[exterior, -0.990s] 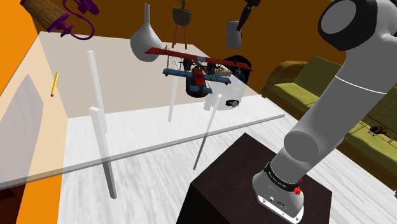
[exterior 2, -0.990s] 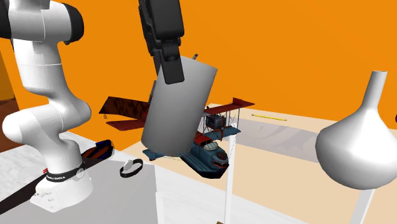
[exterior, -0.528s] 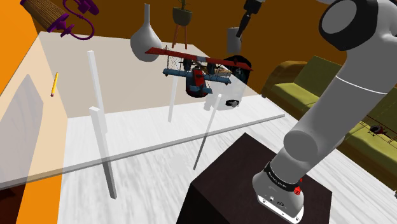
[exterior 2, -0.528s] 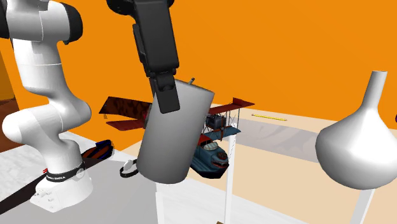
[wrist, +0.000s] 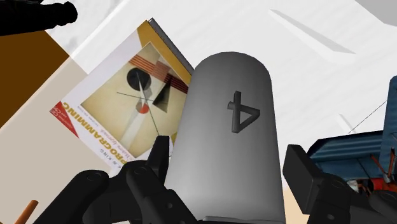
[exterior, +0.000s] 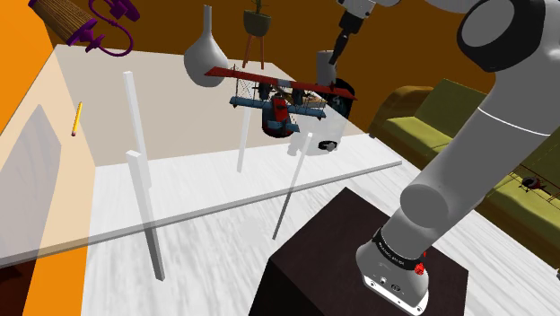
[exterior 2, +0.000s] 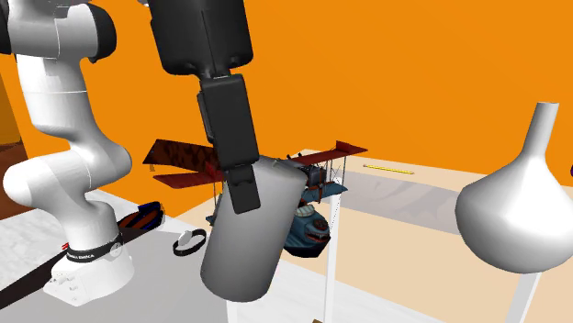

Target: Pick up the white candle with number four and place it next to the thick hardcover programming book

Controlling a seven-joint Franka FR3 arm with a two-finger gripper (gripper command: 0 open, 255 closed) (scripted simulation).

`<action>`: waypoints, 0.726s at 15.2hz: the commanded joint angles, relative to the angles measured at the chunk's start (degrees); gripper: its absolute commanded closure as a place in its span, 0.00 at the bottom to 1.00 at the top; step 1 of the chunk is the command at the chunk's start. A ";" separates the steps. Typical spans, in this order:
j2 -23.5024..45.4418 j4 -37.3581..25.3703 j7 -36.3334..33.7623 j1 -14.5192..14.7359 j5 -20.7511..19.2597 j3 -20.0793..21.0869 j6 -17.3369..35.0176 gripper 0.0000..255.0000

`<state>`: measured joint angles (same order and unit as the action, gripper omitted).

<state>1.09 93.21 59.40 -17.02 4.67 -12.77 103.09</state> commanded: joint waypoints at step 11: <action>-0.67 9.99 0.59 0.10 0.07 0.09 9.41 1.00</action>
<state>0.18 102.90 59.86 -16.89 4.65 -12.65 111.88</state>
